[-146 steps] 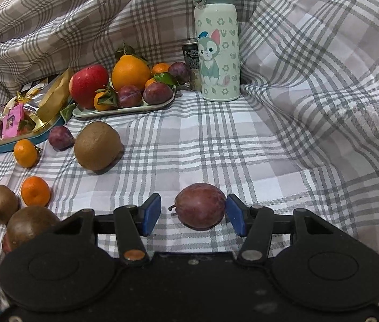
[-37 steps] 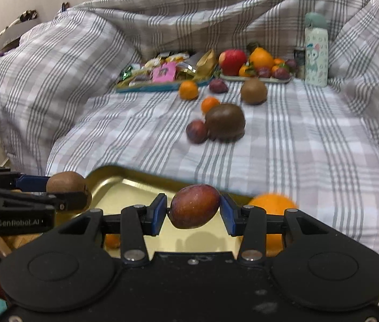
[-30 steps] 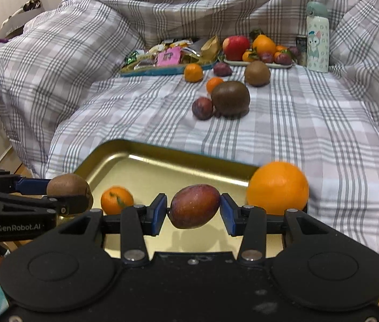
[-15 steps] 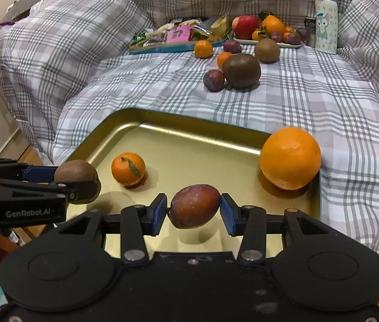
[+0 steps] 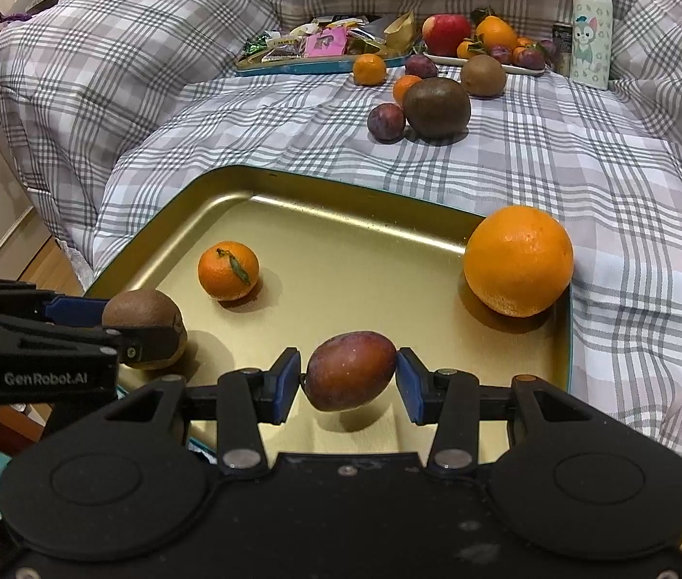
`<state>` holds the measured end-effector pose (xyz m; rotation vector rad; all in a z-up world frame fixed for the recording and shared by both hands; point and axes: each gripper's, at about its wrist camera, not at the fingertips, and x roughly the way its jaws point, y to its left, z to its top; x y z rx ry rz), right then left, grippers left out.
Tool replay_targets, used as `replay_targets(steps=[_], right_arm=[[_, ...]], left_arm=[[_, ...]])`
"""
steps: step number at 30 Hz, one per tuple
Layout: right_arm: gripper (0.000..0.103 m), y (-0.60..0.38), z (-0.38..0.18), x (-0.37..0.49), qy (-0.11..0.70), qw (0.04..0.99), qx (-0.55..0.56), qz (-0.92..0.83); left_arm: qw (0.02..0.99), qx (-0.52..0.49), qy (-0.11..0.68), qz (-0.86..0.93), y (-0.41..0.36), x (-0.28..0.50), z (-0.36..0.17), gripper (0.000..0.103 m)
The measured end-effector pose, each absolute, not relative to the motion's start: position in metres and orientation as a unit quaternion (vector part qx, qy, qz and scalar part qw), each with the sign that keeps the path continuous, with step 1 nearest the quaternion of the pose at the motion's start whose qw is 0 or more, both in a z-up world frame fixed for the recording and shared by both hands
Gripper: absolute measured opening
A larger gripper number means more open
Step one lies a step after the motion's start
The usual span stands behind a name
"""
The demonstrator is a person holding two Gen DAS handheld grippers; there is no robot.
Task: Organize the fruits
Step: 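Release the plum into the tray with the right gripper while the left releases the kiwi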
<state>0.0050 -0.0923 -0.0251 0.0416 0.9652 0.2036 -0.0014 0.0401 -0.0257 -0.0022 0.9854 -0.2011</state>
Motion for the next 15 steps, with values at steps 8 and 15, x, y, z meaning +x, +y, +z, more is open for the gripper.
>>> replay_targets(steps=[8, 15], right_arm=[[0.047, -0.093, -0.026, 0.001, 0.467, 0.879, 0.014, 0.096], [0.047, -0.092, -0.022, -0.002, 0.453, 0.887, 0.011, 0.089]], left_arm=[[0.873, -0.008, 0.476, -0.105, 0.040, -0.005, -0.023, 0.059], [0.892, 0.003, 0.443, -0.087, 0.037, -0.008, -0.010, 0.057]])
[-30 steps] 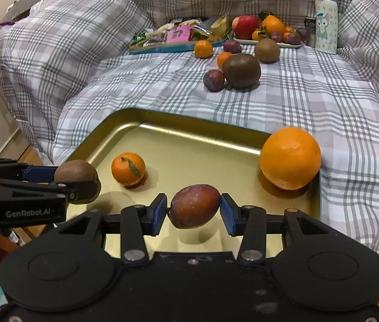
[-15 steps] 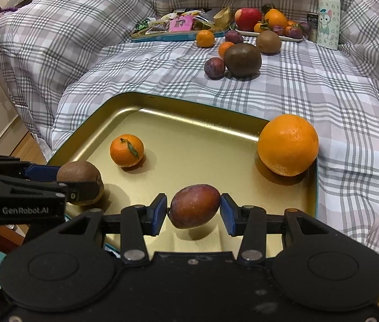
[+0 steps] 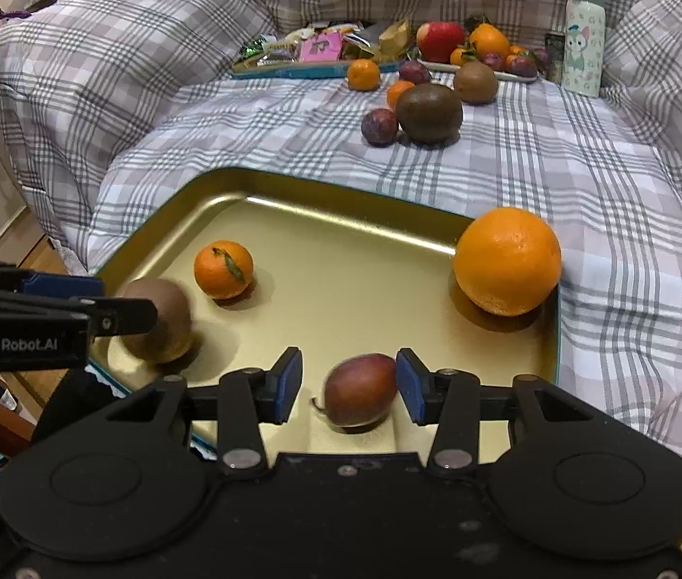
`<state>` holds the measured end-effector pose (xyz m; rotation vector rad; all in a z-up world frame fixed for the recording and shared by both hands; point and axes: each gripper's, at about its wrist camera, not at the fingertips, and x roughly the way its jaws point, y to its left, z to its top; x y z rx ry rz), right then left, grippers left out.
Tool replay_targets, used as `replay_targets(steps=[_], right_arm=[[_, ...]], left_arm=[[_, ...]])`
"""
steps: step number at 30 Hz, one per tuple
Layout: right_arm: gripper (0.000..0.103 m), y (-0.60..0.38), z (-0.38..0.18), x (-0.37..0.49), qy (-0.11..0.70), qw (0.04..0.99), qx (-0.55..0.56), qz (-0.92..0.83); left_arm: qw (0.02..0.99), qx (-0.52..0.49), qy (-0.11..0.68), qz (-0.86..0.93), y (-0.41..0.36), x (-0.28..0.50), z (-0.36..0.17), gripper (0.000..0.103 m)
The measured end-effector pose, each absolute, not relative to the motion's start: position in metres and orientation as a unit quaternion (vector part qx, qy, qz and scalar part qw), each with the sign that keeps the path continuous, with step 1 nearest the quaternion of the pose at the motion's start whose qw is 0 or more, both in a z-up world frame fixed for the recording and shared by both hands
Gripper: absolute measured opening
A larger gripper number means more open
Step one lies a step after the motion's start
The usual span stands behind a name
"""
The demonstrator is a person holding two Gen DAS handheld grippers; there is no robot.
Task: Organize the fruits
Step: 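Release the plum into the tray with the right gripper while the left releases the kiwi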
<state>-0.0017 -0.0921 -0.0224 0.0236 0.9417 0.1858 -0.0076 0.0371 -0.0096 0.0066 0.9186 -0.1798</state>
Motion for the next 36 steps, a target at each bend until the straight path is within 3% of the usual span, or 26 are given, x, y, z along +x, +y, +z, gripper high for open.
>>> replay_targets(steps=[36], right_arm=[[0.047, -0.113, -0.006, 0.001, 0.424, 0.903, 0.045, 0.054]], left_arm=[[0.906, 0.058, 0.413, -0.076, 0.020, -0.009, -0.006, 0.057]])
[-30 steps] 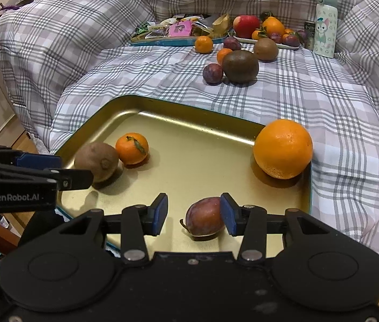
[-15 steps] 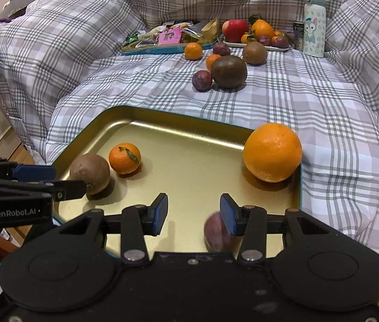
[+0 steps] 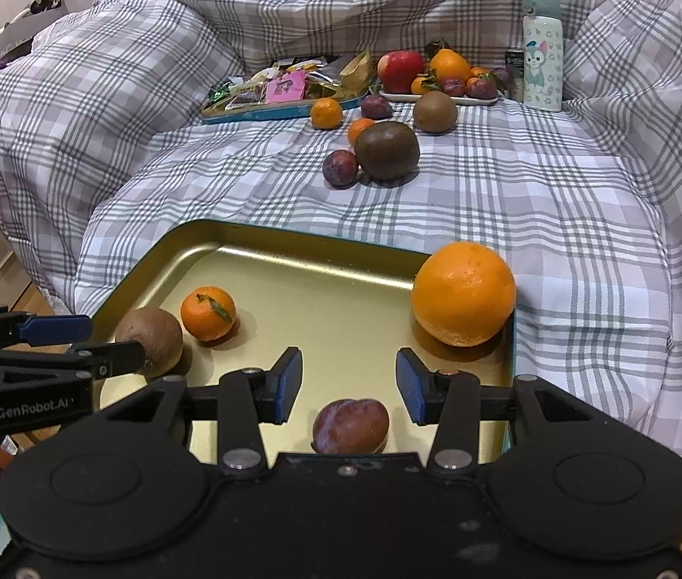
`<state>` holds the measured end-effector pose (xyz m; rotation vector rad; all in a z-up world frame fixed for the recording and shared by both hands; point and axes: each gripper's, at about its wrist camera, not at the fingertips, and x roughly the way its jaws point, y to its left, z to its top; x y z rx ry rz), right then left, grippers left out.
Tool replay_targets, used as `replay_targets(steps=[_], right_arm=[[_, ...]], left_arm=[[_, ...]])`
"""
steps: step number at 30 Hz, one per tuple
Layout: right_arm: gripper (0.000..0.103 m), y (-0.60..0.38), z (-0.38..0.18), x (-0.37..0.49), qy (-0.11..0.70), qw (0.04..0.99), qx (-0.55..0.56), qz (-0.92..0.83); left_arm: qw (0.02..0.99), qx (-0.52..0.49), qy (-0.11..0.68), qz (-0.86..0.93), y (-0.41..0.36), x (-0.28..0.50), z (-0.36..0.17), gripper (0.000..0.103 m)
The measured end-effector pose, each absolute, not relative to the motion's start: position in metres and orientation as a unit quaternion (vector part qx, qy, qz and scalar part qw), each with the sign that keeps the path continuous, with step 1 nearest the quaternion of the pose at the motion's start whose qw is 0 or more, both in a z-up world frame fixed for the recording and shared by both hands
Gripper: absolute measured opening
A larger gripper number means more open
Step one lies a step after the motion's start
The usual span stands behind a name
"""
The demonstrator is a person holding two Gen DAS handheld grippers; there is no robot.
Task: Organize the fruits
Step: 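Release the plum into the tray with the right gripper while the left releases the kiwi, then move both grippers from the gold tray toward the loose fruit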
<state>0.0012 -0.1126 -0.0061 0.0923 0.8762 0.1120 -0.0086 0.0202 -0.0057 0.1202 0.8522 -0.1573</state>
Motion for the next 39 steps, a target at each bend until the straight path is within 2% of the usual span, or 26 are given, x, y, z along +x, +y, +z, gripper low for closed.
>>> replay_targets(steps=[13, 19, 22, 39], right_arm=[[0.047, -0.123, 0.001, 0.009, 0.414, 0.907, 0.058, 0.040], [0.047, -0.125, 0.002, 0.016, 0.417, 0.906, 0.062, 0.034], [0.047, -0.126, 0.001, 0.022, 0.422, 0.904, 0.064, 0.033], [0.047, -0.138, 0.005, 0.065, 0.425, 0.901, 0.088, 0.022]], left_arm=[[0.921, 0.069, 0.377, -0.063, 0.011, 0.020, 0.007, 0.057], [0.916, 0.031, 0.397, -0.051, 0.019, 0.042, 0.008, 0.057], [0.912, 0.018, 0.407, -0.052, 0.024, 0.049, 0.007, 0.051], [0.902, 0.043, 0.419, -0.092, 0.007, 0.098, 0.013, 0.051]])
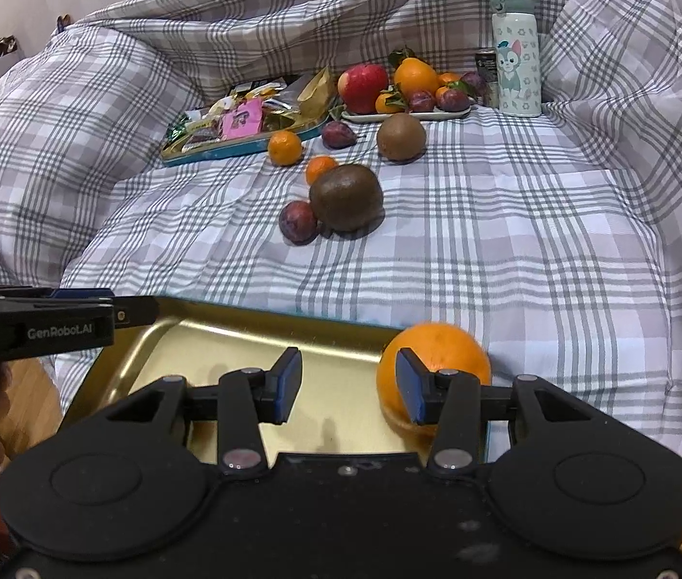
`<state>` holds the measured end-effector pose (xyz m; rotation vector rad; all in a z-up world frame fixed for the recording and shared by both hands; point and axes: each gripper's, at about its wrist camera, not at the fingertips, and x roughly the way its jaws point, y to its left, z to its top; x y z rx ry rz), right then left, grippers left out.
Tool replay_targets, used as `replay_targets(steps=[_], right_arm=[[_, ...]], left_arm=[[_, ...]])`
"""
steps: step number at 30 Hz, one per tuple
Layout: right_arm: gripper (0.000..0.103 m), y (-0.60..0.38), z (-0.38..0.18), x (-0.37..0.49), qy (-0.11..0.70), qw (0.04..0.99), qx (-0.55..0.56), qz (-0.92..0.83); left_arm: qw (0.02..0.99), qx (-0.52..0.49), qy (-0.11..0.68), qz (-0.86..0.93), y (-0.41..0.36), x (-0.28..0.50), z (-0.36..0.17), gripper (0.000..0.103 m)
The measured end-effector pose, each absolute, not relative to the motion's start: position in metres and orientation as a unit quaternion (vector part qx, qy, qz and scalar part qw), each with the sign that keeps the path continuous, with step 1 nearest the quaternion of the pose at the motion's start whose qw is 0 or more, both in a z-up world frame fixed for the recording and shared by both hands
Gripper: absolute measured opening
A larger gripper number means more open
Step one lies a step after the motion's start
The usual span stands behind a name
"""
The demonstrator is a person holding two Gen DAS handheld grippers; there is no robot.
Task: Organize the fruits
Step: 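Move both grippers from the gold tray toward the loose fruit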
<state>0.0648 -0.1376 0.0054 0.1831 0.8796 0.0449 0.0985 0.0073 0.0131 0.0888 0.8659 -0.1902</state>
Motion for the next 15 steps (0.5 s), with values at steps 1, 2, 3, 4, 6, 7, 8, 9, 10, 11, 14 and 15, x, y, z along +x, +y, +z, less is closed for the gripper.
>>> replay_targets(steps=[1, 2, 3, 4, 6, 7, 8, 9, 10, 11, 14, 15], right_arm=[[0.047, -0.139, 0.006, 0.068, 0.425, 0.901, 0.091, 0.019], [0.047, -0.141, 0.007, 0.071, 0.424, 0.901, 0.092, 0.017], [0.047, -0.143, 0.007, 0.074, 0.424, 0.901, 0.094, 0.015], [0.047, -0.144, 0.007, 0.078, 0.424, 0.901, 0.095, 0.014], [0.047, -0.146, 0.006, 0.087, 0.429, 0.898, 0.095, 0.012], [0.047, -0.147, 0.005, 0.092, 0.432, 0.897, 0.095, 0.011], [0.047, -0.147, 0.004, 0.096, 0.436, 0.895, 0.094, 0.010], [0.047, -0.147, 0.003, 0.102, 0.441, 0.893, 0.094, 0.009], [0.047, -0.148, 0.003, 0.106, 0.444, 0.891, 0.094, 0.009], [0.047, -0.148, 0.002, 0.110, 0.445, 0.890, 0.095, 0.009], [0.047, -0.149, 0.001, 0.123, 0.448, 0.889, 0.094, 0.007], [0.047, -0.150, 0.001, 0.127, 0.449, 0.889, 0.092, 0.006]], left_arm=[[0.903, 0.047, 0.418, -0.092, 0.005, 0.102, 0.013, 0.051], [0.903, 0.050, 0.417, -0.093, 0.002, 0.106, 0.013, 0.050], [0.902, 0.053, 0.417, -0.095, 0.000, 0.110, 0.013, 0.051], [0.901, 0.054, 0.418, -0.099, -0.003, 0.114, 0.013, 0.051], [0.899, 0.054, 0.422, -0.105, -0.006, 0.122, 0.011, 0.051], [0.898, 0.052, 0.424, -0.108, -0.007, 0.126, 0.010, 0.051], [0.896, 0.050, 0.427, -0.113, -0.009, 0.130, 0.010, 0.051], [0.894, 0.049, 0.429, -0.117, -0.010, 0.134, 0.009, 0.050], [0.893, 0.049, 0.430, -0.121, -0.012, 0.137, 0.008, 0.050], [0.893, 0.050, 0.430, -0.124, -0.014, 0.141, 0.007, 0.050], [0.893, 0.061, 0.426, -0.134, -0.022, 0.151, 0.004, 0.050], [0.892, 0.066, 0.426, -0.137, -0.025, 0.155, 0.003, 0.050]])
